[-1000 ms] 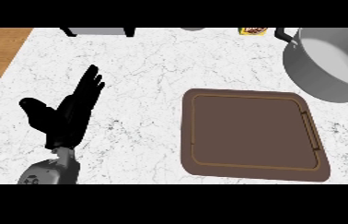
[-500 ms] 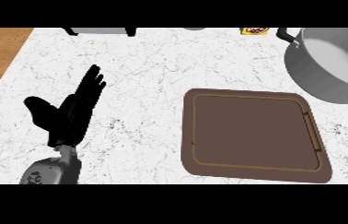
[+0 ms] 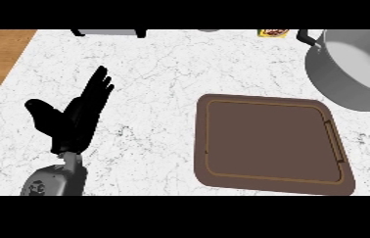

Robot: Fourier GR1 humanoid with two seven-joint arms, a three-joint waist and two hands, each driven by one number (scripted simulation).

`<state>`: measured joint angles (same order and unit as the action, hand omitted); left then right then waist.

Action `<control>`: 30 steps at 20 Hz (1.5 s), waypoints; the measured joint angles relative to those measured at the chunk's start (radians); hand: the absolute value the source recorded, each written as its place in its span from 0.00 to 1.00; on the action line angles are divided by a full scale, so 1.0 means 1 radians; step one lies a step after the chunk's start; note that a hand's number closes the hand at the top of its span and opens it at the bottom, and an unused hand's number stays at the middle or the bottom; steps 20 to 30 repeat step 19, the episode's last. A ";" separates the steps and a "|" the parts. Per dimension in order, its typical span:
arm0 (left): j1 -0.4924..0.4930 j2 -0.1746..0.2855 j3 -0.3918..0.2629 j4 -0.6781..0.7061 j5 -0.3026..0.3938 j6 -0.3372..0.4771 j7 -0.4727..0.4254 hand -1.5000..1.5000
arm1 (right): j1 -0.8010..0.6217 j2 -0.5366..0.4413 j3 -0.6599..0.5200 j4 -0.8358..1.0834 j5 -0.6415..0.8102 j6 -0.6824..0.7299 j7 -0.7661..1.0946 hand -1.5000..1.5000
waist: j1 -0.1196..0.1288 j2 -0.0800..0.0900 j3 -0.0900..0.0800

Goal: Pick the cupcake from the tray and place it in the pot

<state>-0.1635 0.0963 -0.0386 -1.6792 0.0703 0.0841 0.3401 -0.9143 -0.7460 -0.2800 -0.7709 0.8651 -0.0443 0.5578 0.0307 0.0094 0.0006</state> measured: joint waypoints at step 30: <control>0.023 -0.004 0.000 -0.015 -0.005 -0.007 -0.004 0.50 | -0.063 0.042 -0.326 0.234 -0.259 -0.427 -0.289 0.00 | -0.004 0.000 0.001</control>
